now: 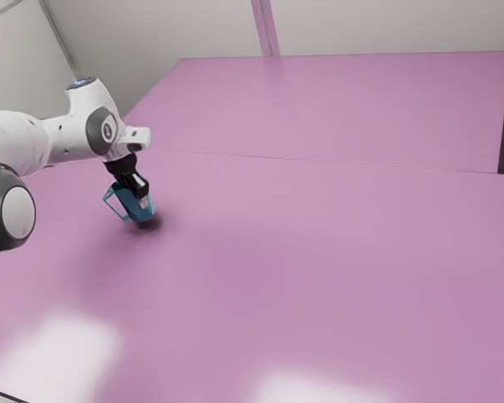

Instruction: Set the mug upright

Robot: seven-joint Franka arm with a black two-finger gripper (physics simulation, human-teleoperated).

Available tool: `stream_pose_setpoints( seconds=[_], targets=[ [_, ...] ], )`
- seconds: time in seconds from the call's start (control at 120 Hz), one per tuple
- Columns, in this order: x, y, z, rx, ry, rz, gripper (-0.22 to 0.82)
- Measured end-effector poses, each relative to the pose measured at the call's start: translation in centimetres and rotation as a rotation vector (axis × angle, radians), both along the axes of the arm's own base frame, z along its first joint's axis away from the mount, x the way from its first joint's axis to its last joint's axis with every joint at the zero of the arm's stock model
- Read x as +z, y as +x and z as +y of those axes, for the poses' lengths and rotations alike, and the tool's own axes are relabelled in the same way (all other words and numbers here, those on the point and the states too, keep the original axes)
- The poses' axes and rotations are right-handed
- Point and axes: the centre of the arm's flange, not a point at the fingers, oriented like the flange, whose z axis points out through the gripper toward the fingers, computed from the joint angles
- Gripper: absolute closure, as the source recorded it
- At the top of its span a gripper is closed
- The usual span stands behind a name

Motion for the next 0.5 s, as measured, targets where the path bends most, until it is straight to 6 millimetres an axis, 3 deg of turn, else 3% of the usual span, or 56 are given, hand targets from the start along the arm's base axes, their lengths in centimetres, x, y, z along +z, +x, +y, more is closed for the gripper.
stream_pose_setpoints(
  seconds=[0.117,0.3,0.5],
  targets=[
    [-1.5,-0.4,0.0,0.031,0.044,-0.031,0.75],
    [-1.9,-0.2,0.2,0.095,0.059,-0.083,0.75],
    [-2.3,-0.3,0.2,0.148,0.058,-0.101,0.48]
  ],
)
